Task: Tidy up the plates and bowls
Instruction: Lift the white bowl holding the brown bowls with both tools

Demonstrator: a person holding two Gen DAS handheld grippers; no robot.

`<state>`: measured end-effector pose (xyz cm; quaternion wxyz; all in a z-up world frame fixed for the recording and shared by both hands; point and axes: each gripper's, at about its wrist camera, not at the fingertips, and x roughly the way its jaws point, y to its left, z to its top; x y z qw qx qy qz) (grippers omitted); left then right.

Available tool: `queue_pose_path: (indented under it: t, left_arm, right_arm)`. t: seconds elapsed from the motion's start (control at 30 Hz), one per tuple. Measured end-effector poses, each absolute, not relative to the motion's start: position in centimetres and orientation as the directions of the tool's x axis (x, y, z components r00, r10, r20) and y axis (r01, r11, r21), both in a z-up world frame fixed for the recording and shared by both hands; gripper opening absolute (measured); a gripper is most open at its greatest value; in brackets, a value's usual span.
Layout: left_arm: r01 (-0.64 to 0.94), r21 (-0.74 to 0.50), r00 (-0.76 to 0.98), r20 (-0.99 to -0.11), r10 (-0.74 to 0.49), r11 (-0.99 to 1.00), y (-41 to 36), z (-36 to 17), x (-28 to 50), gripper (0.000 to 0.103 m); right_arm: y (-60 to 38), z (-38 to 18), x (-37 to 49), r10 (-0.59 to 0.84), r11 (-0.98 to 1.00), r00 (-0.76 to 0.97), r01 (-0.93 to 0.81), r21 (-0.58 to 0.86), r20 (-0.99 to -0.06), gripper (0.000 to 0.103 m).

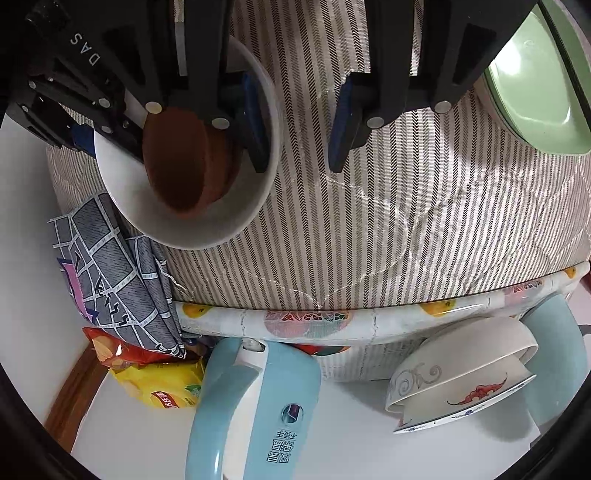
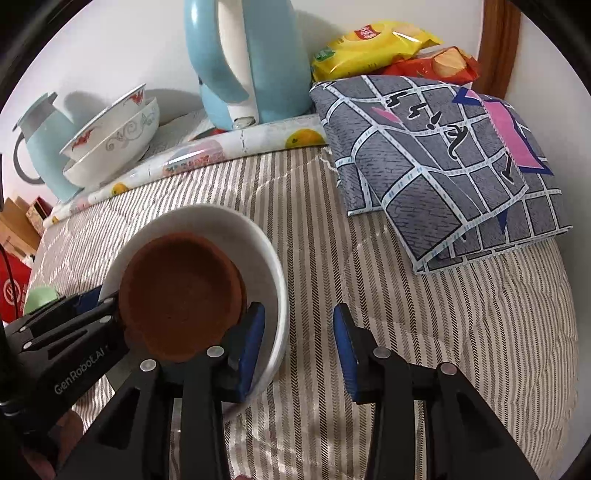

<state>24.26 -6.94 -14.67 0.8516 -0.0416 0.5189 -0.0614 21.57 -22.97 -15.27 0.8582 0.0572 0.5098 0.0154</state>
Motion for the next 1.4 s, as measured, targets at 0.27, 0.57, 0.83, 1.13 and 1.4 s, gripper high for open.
queue_pose_path:
  t: [0.27, 0.57, 0.83, 1.13, 1.4]
  left_arm:
    - [0.059, -0.146, 0.449, -0.880, -0.157, 0.988, -6.5, -14.8, 24.1, 0.038]
    - [0.077, -0.174, 0.459, -0.868, -0.190, 0.982, -6.6, -14.8, 24.0, 0.029]
    - [0.108, -0.190, 0.465, -0.858, -0.218, 0.976, -7.4, -14.5, 23.8, 0.010]
    - [0.105, -0.185, 0.468, -0.858, -0.213, 0.977, -7.4, -14.5, 23.5, 0.010]
    - [0.103, -0.178, 0.465, -0.861, -0.206, 0.979, -7.3, -14.3, 22.2, 0.009]
  right_arm:
    - [-23.9, -15.5, 21.8, 0.096, 0.988, 0.468, 0.064, 0.142, -0.879, 0.051]
    - [-24.0, -15.6, 21.7, 0.134, 0.981, 0.474, 0.059, 0.183, -0.870, 0.041]
    - [-22.9, -15.1, 21.4, 0.170, 0.978, 0.487, 0.020, 0.206, -0.857, 0.014]
    - [-22.7, -15.1, 21.1, 0.170, 0.976, 0.486, 0.035, 0.213, -0.857, 0.015]
    - [-22.6, -15.0, 19.7, 0.174, 0.974, 0.484, 0.044, 0.223, -0.858, 0.014]
